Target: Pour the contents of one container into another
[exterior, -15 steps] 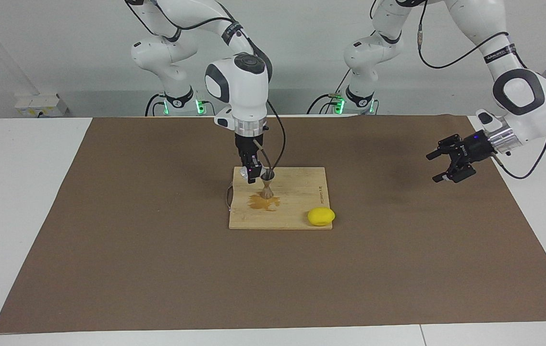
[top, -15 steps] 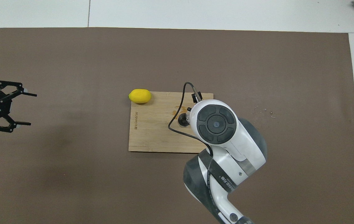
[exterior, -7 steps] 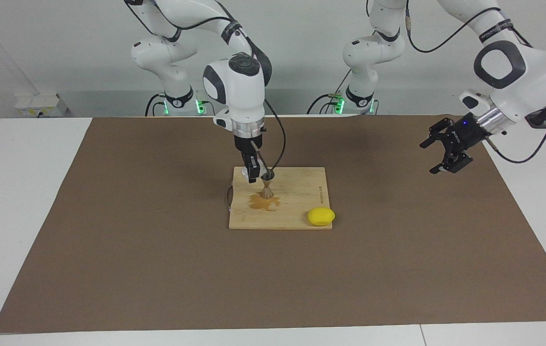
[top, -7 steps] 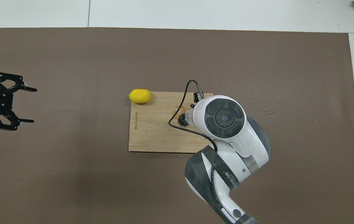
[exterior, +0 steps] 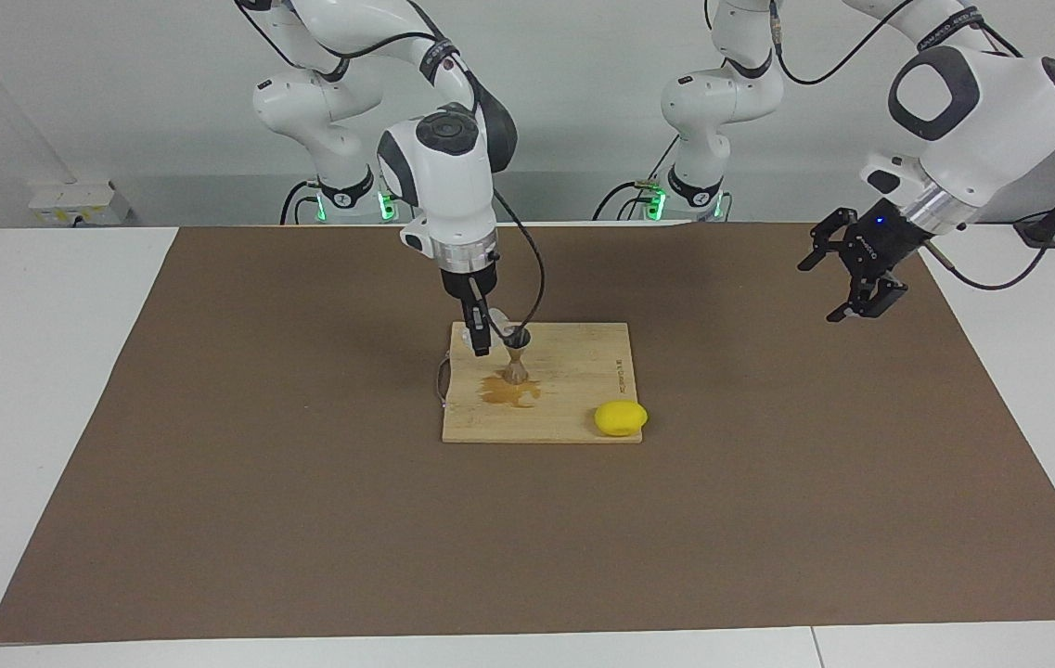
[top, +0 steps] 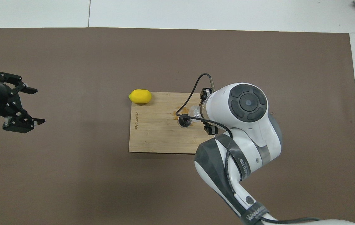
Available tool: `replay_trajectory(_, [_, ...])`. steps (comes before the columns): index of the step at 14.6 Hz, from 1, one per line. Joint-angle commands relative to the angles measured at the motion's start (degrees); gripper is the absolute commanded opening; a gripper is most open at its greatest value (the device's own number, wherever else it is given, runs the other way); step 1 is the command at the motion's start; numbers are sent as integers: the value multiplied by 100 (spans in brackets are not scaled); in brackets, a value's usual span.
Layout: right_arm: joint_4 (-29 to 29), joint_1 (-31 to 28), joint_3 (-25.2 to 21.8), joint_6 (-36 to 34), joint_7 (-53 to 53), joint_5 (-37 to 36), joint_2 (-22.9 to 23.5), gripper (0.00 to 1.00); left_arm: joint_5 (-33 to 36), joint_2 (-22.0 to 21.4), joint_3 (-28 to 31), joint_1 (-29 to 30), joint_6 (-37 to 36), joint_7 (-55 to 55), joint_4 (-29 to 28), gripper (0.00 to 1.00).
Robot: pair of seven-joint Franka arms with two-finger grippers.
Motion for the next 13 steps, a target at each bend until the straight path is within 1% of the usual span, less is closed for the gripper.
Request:
replay_trajectory(1, [26, -339, 50, 67, -618, 842, 79, 0, 406, -328, 55, -211, 32, -1560, -237, 100])
replay_trajectory(3, [-44, -681, 50, -20, -1162, 1589, 70, 0, 416, -337, 55, -212, -64, -2450, -211, 100])
replay_trajectory(5, [-307, -1129, 50, -82, -2021, 2467, 9, 0, 416, -320, 55, -159, 5, -2847, -194, 100])
replay_trajectory(7, [-562, -1621, 50, -432, -3023, 2944, -53, 0, 425, -320, 63, -133, -38, -3076, -185, 100])
replay_trajectory(11, [-1185, -2412, 50, -600, -4772, 3955, -88, 0, 627, -337, 107, -80, -82, -3928, -211, 100])
replay_trajectory(12, [-1309, -2527, 41, -601, -5212, 4227, -62, 0, 627, -337, 116, -19, -82, -4174, -202, 100])
replay_trajectory(13, [-1380, -2659, 41, -618, -5495, 4438, -27, 0, 627, -337, 116, -27, -47, -4663, -185, 100])
